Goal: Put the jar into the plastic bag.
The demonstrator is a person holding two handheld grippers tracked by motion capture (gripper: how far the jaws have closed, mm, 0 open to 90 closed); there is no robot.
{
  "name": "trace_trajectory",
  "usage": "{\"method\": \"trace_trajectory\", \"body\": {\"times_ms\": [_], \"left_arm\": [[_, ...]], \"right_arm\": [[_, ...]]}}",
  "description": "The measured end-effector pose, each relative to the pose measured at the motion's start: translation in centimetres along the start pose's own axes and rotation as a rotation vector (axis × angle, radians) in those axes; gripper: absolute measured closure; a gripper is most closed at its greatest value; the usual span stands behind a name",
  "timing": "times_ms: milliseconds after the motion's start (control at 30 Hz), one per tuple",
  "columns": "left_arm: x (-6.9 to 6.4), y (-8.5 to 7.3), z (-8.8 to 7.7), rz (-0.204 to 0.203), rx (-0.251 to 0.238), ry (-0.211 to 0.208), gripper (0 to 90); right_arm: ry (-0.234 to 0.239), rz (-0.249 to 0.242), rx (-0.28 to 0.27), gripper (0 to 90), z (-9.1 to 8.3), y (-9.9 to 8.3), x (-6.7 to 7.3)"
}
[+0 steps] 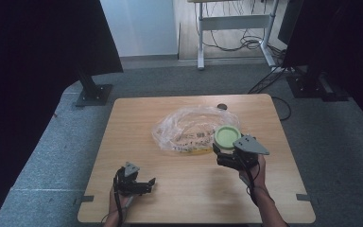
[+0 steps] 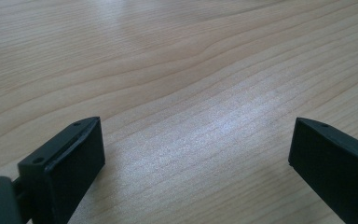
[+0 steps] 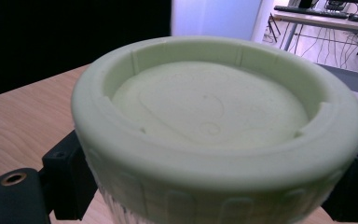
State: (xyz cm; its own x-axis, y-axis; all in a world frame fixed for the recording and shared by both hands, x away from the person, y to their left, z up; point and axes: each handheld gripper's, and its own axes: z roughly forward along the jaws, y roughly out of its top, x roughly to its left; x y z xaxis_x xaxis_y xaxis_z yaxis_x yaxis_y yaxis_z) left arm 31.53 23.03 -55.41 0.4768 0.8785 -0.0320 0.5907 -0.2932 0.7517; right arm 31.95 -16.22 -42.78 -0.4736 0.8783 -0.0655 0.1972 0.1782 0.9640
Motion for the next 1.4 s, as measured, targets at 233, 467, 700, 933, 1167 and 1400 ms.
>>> {"method": "trace_trajectory", "body": {"times_ms": [233, 467, 700, 933, 1167, 1400], "left_arm": [[0.0, 0.0, 0.0, -0.001, 0.001, 0.0, 3.2], [0.0, 0.0, 0.0, 0.002, 0.004, 0.001, 3.2], [0.0, 0.0, 0.1, 0.002, 0.009, 0.002, 3.2], [0.0, 0.0, 0.1, 0.002, 0.012, -0.001, 3.2], [0.0, 0.0, 0.1, 0.003, 0.013, -0.002, 3.2], [0.0, 0.0, 0.1, 0.005, 0.017, -0.002, 3.2]], "right_arm": [[-0.001, -0.008, 0.011, 11.1, 0.6, 0.4, -0.3], [-0.004, -0.003, 0.008, 11.1, 1.2, 0.7, -0.4], [-0.003, -0.003, 0.001, 11.1, 1.5, 1.1, -0.5], [-0.003, -0.009, 0.0, 11.1, 2.1, 1.8, -0.7], [-0.003, -0.009, 0.002, 11.1, 2.9, 2.3, -0.9], [-0.008, -0.014, 0.006, 11.1, 3.4, 2.8, -1.0]]}}
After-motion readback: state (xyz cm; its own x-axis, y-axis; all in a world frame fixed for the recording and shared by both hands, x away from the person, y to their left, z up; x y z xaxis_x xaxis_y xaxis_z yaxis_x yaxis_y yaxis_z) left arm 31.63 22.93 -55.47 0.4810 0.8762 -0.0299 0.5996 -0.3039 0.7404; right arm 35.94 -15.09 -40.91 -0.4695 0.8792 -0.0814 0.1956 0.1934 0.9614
